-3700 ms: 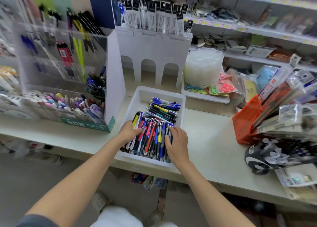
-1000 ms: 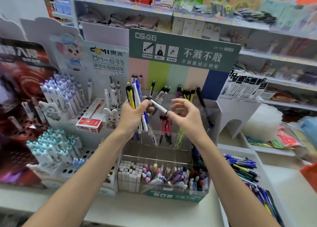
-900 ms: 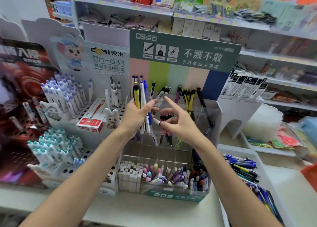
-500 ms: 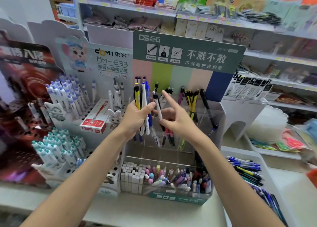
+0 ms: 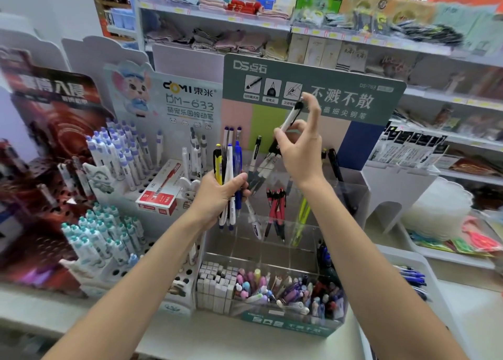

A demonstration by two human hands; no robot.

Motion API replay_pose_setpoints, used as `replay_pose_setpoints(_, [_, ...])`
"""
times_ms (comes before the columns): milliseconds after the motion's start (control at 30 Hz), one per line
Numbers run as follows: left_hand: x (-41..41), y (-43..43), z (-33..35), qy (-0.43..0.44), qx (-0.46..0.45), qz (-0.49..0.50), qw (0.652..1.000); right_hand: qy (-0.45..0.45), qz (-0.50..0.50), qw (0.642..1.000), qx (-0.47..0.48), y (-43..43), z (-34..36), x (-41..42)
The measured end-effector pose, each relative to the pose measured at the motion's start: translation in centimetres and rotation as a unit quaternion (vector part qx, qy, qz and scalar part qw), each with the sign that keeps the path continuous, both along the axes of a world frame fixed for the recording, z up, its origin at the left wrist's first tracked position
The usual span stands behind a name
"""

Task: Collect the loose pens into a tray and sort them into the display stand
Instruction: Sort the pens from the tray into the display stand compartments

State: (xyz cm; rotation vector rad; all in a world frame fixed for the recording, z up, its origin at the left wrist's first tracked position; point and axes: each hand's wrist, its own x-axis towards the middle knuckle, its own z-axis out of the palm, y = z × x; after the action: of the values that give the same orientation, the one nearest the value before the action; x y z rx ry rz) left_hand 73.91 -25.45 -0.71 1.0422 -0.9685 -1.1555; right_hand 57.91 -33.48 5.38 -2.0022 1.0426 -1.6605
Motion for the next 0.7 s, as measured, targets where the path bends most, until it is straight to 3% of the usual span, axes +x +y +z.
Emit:
replay_pose_setpoints(200, [0.7, 0.1, -0.3, 0.000, 0.010, 0.004, 1.000, 0.057, -0.112, 0.988, -0.091, -0.8, -2.7, 1.2])
replay_pose_setpoints(367, [0.4, 0.5, -0.3, -0.004, 0.011, -0.004, 1.000, 0.207, -0.226, 0.945, -0.112, -1.2, -4.3, 0.4])
replay_pose_setpoints(433, [0.2, 0.5, -0.5, -0.016, 0.008, 0.000, 1.000, 0.222, -0.238, 0.939, -0.109, -0.7, -4.1, 0.0])
replay_pose_setpoints(500, [-0.1, 0.5, -0.5, -0.021, 0.010, 0.005, 1.000, 0.185, -0.186, 0.959, -0.105, 0.4, -3.2, -0.3])
replay_pose_setpoints(567, [-0.5, 0.5, -0.4, -0.031, 0.010, 0.002, 0.999, 0.131, -0.046, 0.990, -0.032, 2.1, -2.1, 0.1])
replay_pose_setpoints(633, [-1.0, 0.6, -0.4, -0.050, 0.006, -0.008, 0.999, 0.140, 0.047, 0.988, 0.050, 3.5, -1.6, 1.0])
replay_pose_setpoints(700, [-1.4, 0.8, -0.5, -0.055, 0.001, -0.006, 0.998, 0.149, 0.063, 0.983, 0.084, 4.1, -1.8, 1.4])
